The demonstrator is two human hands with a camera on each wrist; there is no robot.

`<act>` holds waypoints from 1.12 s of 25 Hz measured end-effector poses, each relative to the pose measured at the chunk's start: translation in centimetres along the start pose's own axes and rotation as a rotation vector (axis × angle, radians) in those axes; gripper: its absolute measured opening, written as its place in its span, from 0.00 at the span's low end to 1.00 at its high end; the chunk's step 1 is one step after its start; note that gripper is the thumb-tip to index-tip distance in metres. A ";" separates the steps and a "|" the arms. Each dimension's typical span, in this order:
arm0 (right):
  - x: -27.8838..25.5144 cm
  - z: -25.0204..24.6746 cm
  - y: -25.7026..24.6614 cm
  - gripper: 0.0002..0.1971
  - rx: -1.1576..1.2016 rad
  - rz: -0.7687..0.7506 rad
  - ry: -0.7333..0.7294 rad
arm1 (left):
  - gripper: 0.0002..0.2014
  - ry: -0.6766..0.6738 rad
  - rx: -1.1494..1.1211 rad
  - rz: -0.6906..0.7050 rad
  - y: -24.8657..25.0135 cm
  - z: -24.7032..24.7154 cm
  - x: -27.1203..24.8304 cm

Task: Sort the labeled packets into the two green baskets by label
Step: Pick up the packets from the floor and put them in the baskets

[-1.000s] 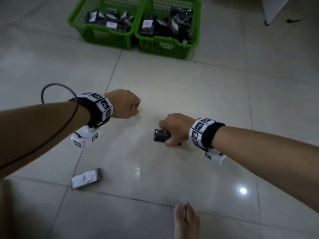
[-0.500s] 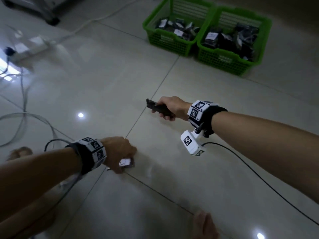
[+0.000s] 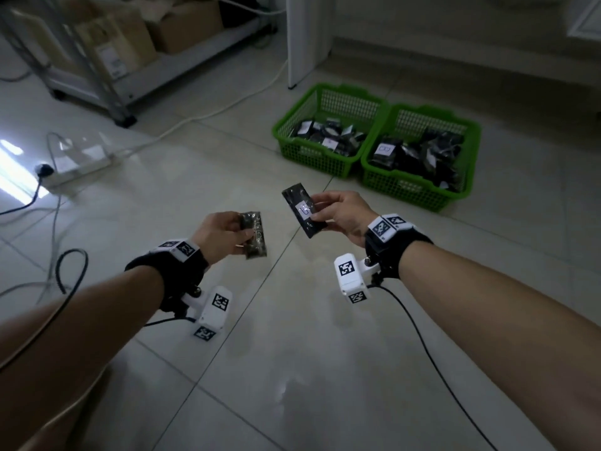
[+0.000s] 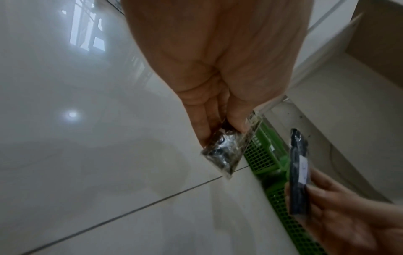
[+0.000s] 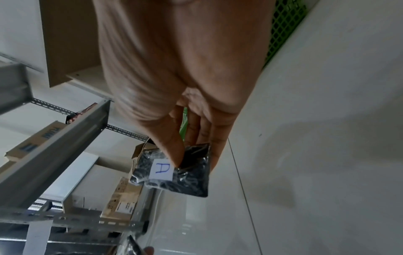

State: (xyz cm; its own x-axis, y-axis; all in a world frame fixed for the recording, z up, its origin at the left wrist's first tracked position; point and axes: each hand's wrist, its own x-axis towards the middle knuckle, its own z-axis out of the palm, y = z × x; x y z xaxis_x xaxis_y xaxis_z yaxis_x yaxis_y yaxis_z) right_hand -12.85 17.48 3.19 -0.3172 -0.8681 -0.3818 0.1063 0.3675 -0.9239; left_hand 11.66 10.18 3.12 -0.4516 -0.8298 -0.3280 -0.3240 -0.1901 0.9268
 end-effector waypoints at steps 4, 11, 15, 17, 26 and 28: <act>0.2 -2.8 -1.5 0.17 0.028 -0.054 0.027 | 0.12 0.017 -0.033 0.078 4.8 1.9 2.4; 2.2 -8.2 -6.8 0.16 0.125 -0.104 0.087 | 0.07 -0.066 0.235 0.198 13.6 4.1 6.3; 3.0 -10.6 -8.7 0.15 0.275 -0.135 0.165 | 0.09 -0.111 0.497 0.290 18.6 4.4 8.9; 3.3 -11.5 -9.2 0.18 0.304 -0.152 0.215 | 0.10 -0.102 0.563 0.325 20.6 4.3 10.7; 8.6 -14.8 -9.7 0.15 0.176 -0.201 0.402 | 0.12 -0.210 0.063 0.278 20.6 6.8 23.0; 9.2 -15.2 -9.4 0.13 0.172 -0.203 0.405 | 0.14 -0.232 0.007 0.238 19.6 7.6 26.1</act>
State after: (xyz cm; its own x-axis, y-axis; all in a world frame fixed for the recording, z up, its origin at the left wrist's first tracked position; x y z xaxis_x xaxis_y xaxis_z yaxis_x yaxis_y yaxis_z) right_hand -31.14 11.08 8.74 -0.6855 -0.7042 -0.1849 0.1481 0.1138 -0.9824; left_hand -12.78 -11.26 11.28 -0.6924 -0.7085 -0.1365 -0.1923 -0.0012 0.9813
